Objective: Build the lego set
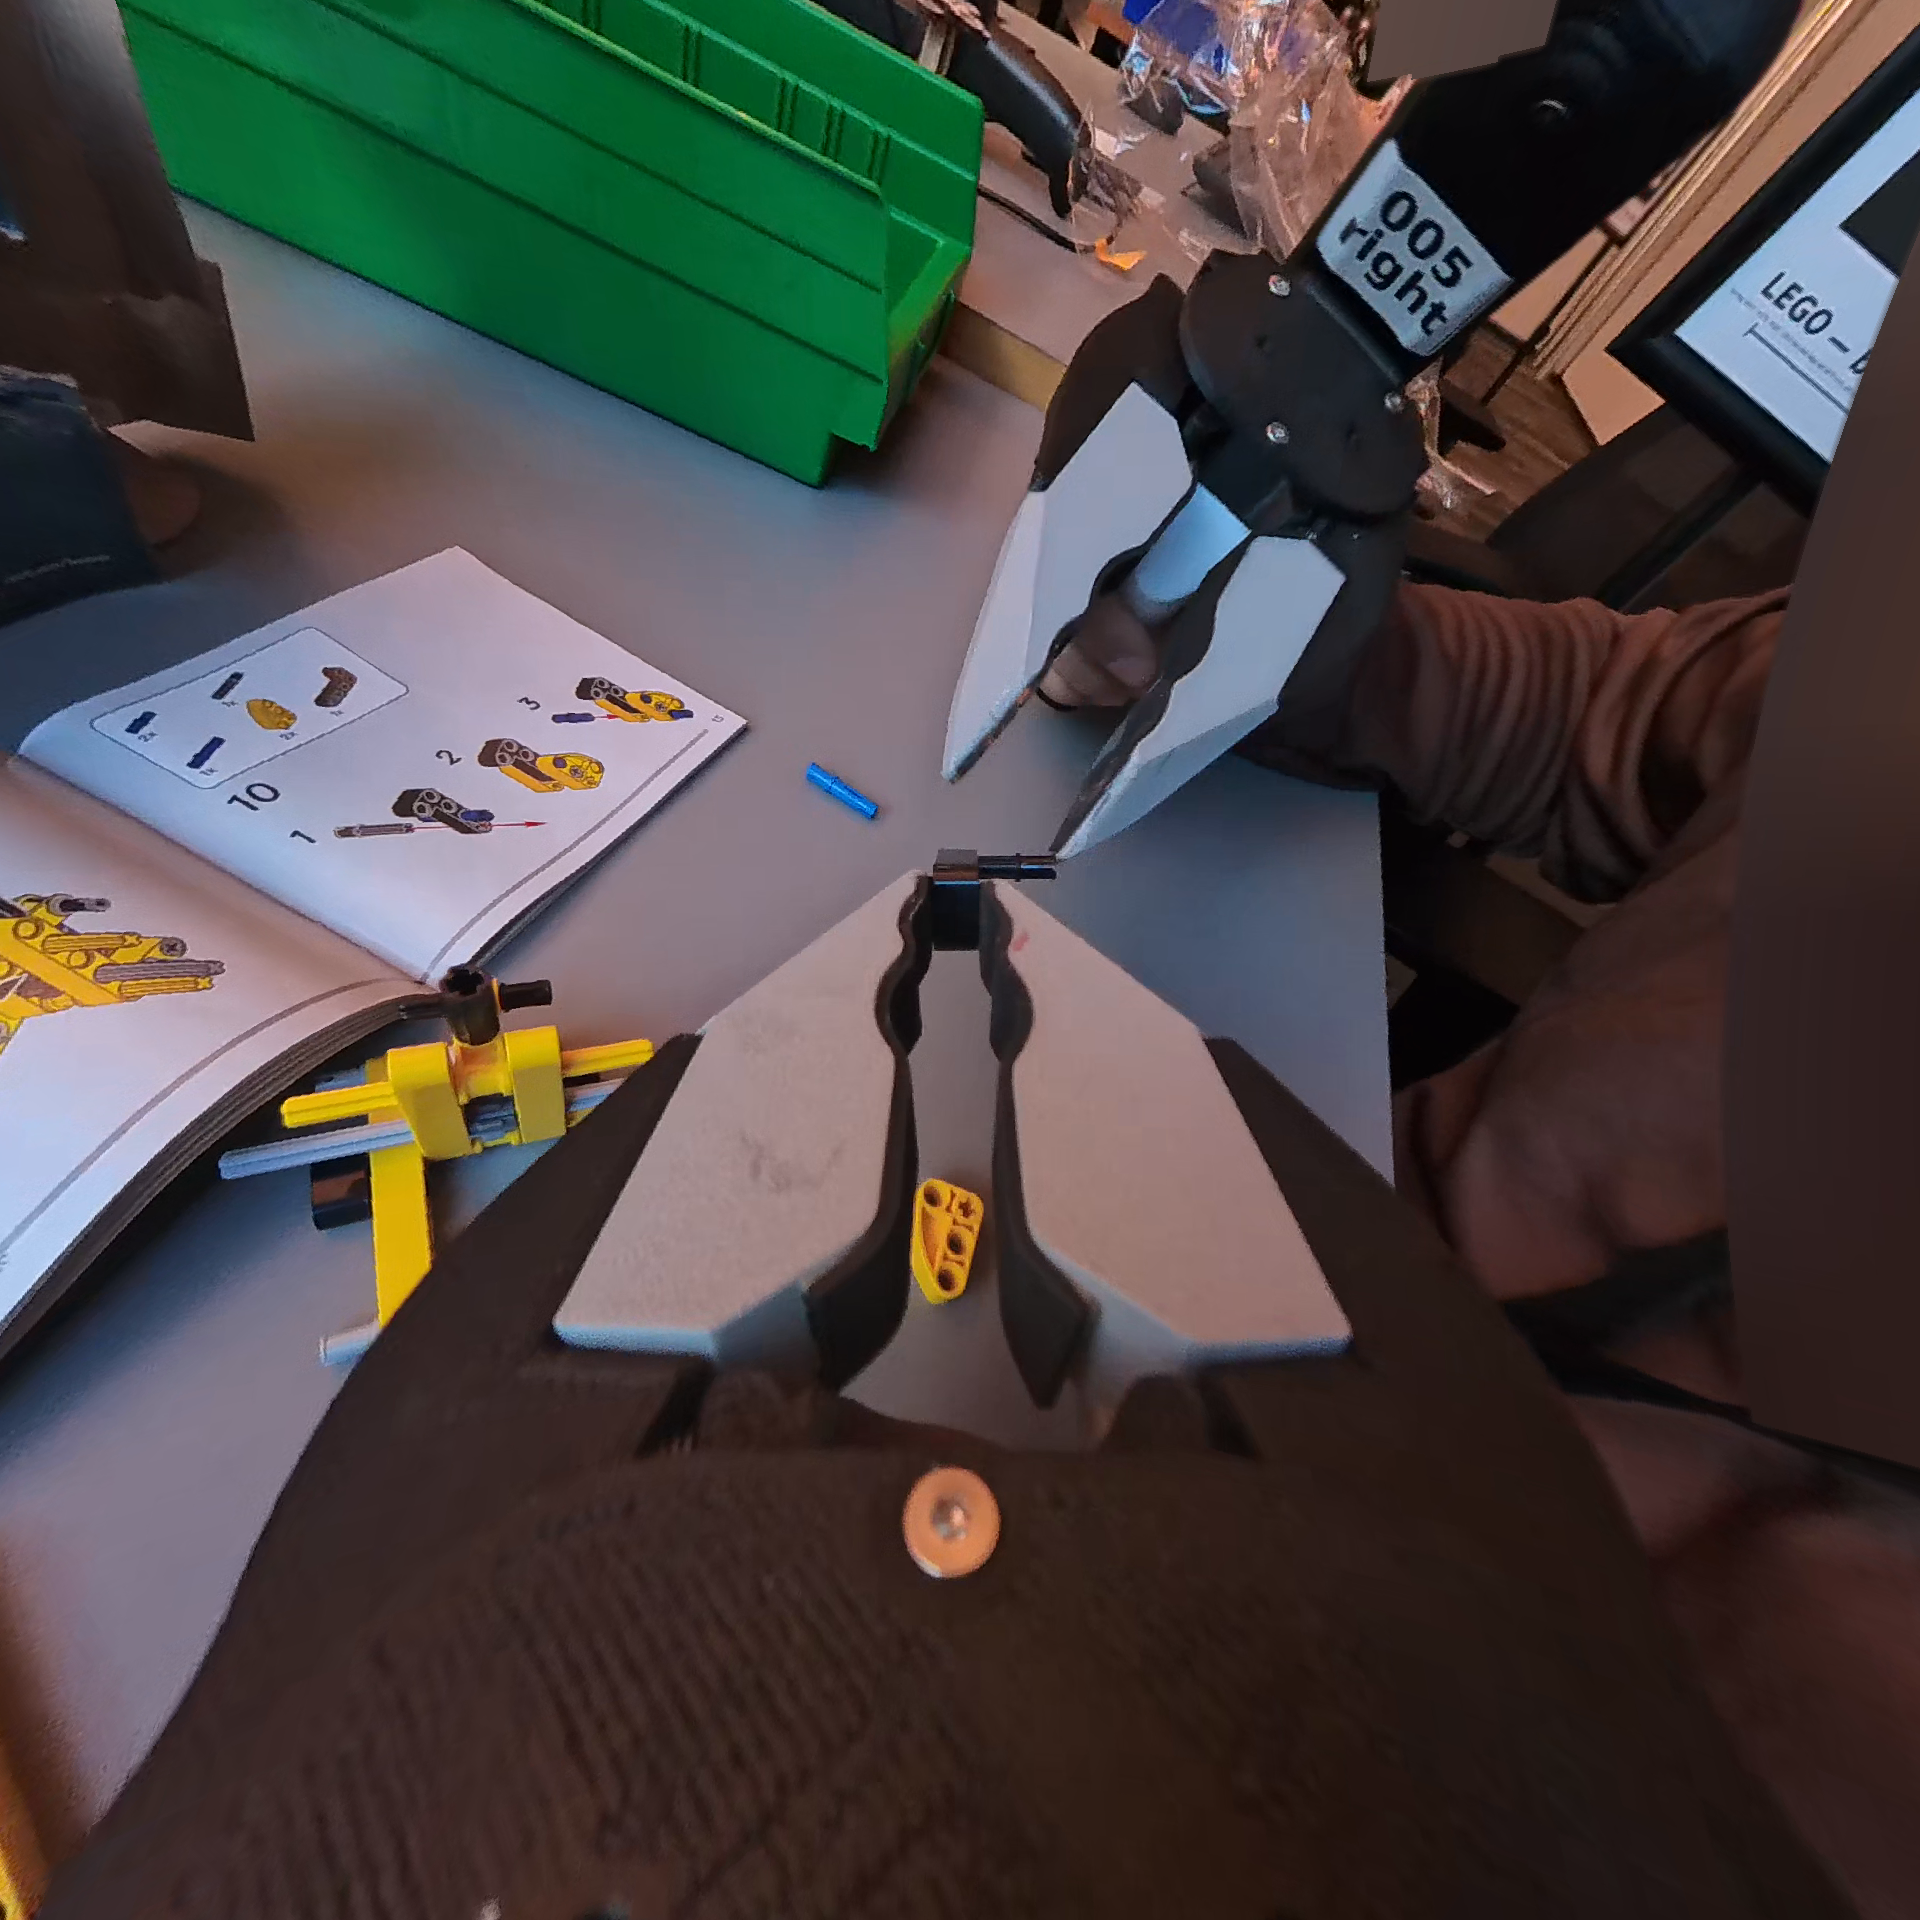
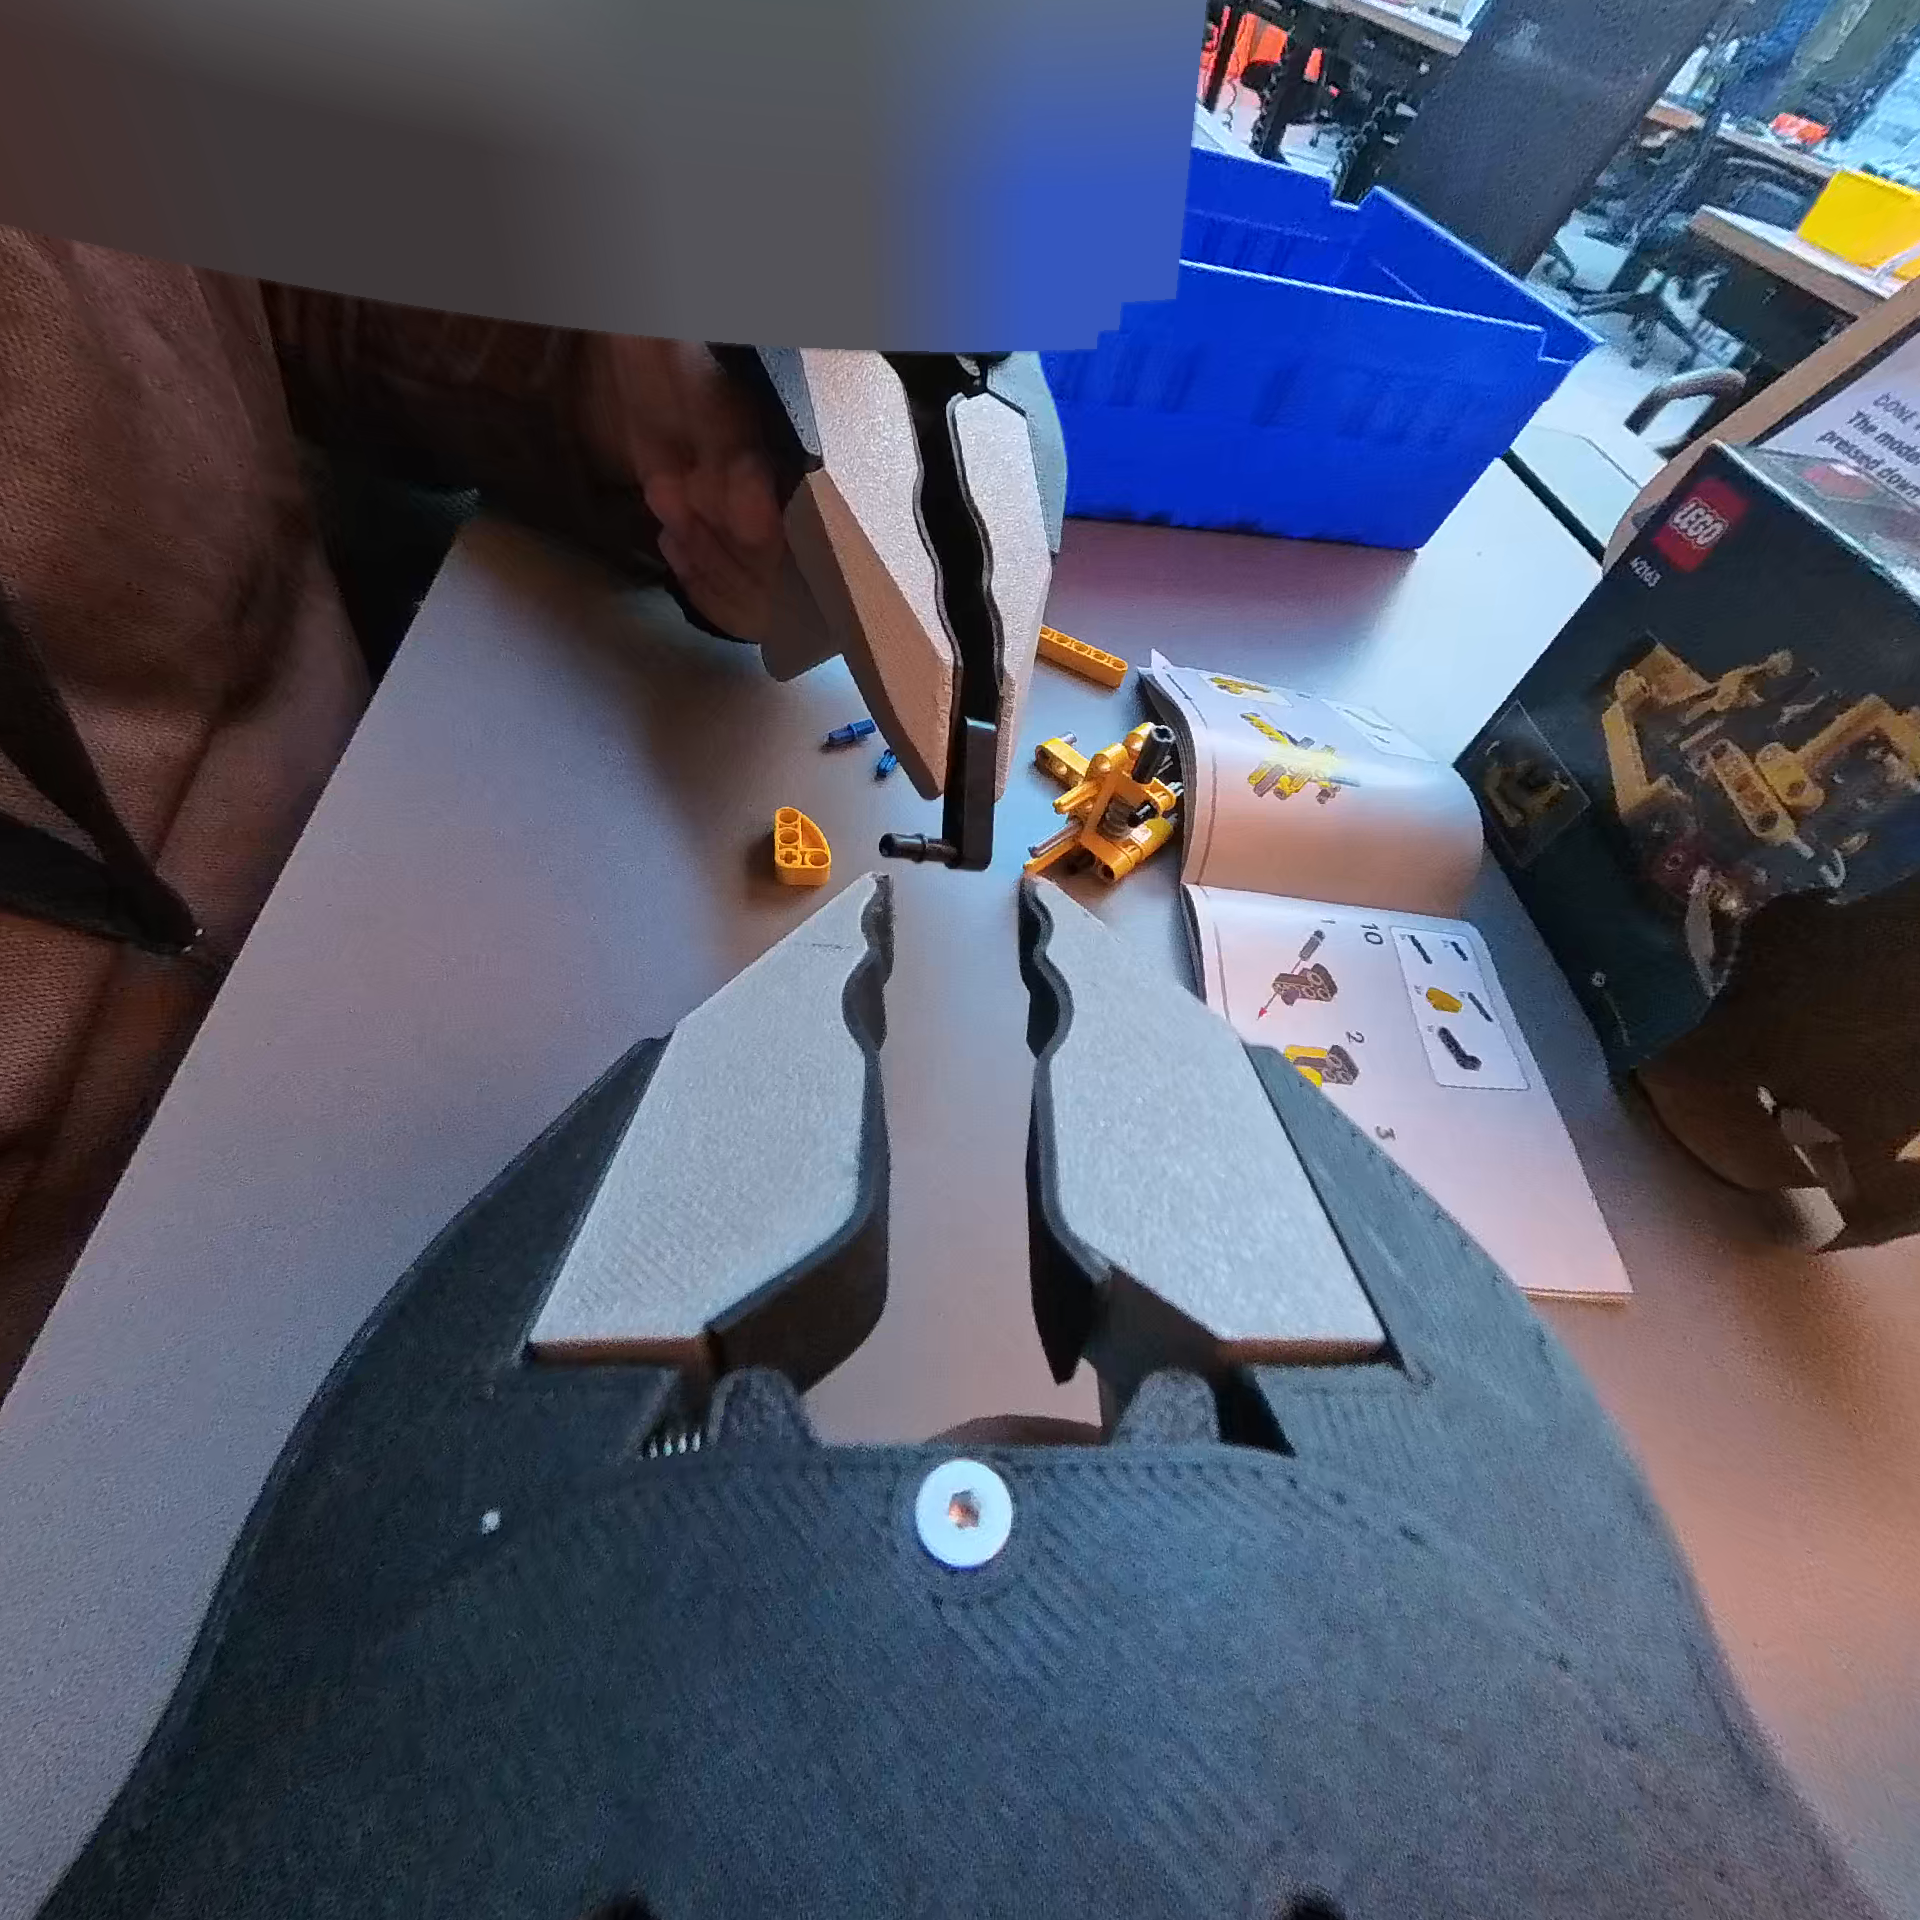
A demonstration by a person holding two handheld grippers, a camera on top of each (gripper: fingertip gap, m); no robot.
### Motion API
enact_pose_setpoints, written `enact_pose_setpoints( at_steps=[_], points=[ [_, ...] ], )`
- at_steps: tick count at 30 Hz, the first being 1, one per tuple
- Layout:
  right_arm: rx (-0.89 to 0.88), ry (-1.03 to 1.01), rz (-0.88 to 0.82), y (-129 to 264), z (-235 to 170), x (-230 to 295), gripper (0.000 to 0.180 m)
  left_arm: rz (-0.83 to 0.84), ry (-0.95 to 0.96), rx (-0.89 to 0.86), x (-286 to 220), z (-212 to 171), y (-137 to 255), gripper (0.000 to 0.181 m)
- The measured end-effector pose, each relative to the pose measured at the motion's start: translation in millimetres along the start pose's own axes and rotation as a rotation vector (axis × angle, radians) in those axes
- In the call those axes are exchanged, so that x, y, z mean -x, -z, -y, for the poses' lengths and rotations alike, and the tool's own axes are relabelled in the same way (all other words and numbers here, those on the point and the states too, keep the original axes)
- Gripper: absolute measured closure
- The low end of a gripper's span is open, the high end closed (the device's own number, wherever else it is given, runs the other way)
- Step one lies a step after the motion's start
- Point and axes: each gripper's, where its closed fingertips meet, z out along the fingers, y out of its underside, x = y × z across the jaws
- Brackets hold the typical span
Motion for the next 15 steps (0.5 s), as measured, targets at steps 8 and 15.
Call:
enact_pose_setpoints(
  at_steps=[8,15],
  points=[
    [0.028,0.032,0.012,-9.4,-4.2,7.3,0.157,-0.027,0.03,-0.02,-3.1,2.9,1.4,0.176],
    [0.019,0.031,0.018,-7.0,-2.1,7.7,0.158,-0.018,-0.01,0.006,-5.2,-2.0,-1.4,0.176]
  ],
)
